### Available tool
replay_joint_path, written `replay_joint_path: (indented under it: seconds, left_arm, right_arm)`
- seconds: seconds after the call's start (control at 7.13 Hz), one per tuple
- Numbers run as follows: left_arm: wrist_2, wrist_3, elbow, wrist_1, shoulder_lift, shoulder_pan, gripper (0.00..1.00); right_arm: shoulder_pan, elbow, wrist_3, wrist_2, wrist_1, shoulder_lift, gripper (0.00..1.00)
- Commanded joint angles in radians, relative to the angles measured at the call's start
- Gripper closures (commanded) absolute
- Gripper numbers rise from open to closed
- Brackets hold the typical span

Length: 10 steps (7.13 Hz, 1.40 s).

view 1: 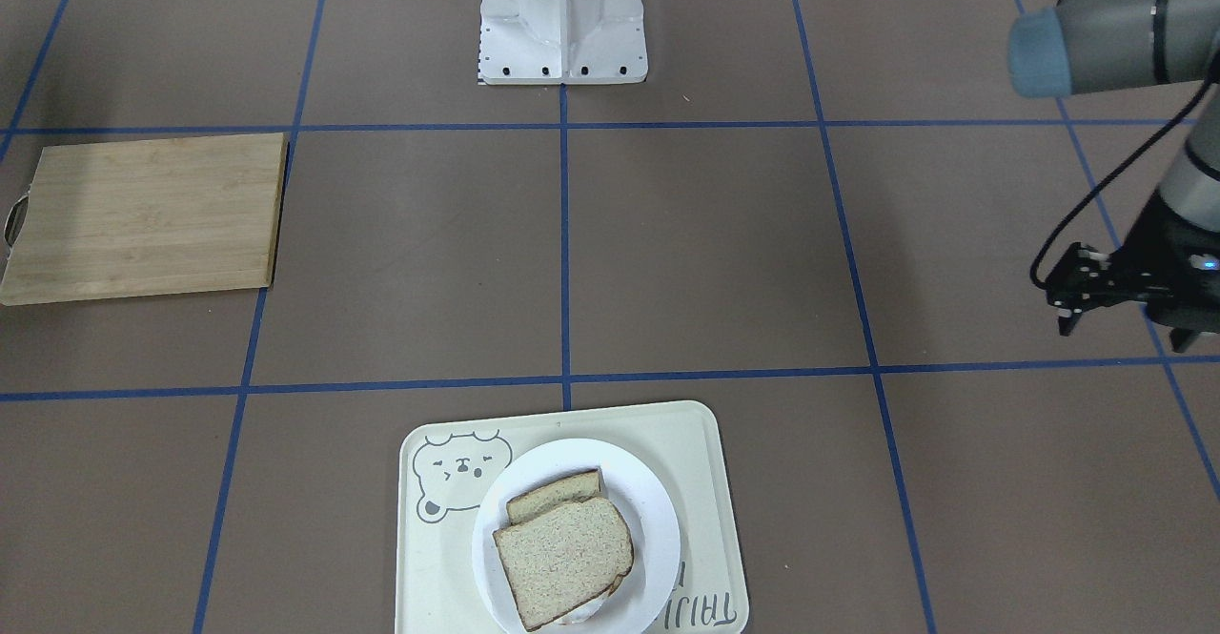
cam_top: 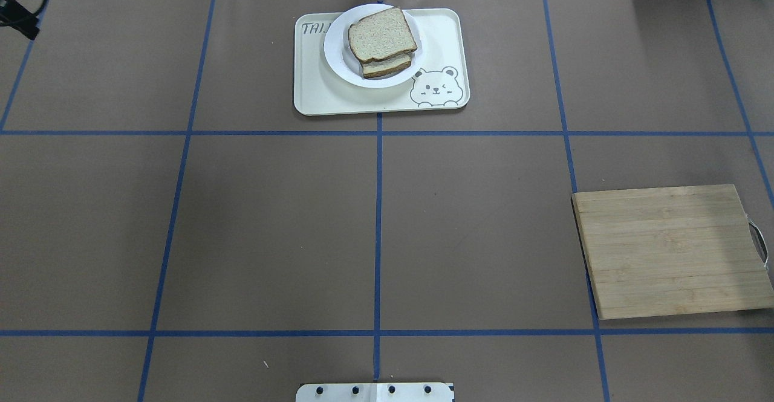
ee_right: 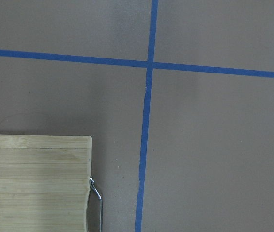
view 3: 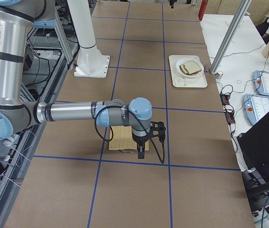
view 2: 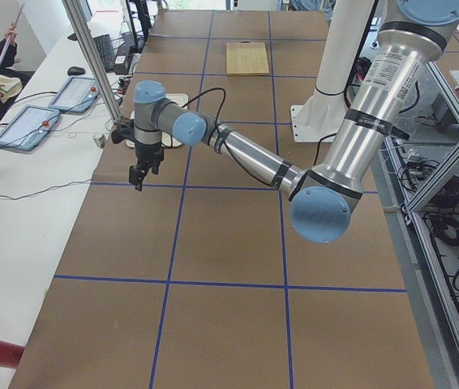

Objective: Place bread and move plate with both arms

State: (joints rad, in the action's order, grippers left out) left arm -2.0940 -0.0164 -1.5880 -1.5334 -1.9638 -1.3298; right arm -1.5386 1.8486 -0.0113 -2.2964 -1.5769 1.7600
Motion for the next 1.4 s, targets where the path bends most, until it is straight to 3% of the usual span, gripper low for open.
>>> replay_joint_path:
  seconds: [0.0, 0.42, 0.56, 0.7, 1.12, 1.26]
  left_arm:
    - [-0.038, 0.228, 0.163, 0.008, 0.003, -0.135, 0.02]
    - [-0.043, 0.234, 0.206, -0.039, 0.104, -0.204, 0.02]
    - [-0.12, 0.233, 0.188, -0.042, 0.15, -0.228, 0.02]
    - [-0.226, 0.222, 0.166, -0.037, 0.186, -0.242, 0.02]
    - [-0.225, 0.227, 0.074, -0.047, 0.31, -0.243, 0.02]
    - [-0.225, 0.224, -0.008, -0.047, 0.377, -0.241, 0.02]
  right_arm:
    - [0.0, 0.001, 0.007, -0.001, 0.0, 0.001, 0.0]
    - [0.0, 0.001, 0.01, -0.003, -0.002, -0.002, 0.0]
    - [0.0, 0.003, 0.01, -0.003, 0.0, 0.001, 0.0]
    - [0.0, 0.001, 0.01, -0.002, 0.0, -0.002, 0.0]
    - [0.0, 0.004, 0.008, -0.002, 0.0, -0.002, 0.0]
    - [0.0, 0.006, 0.008, -0.001, 0.0, -0.001, 0.0]
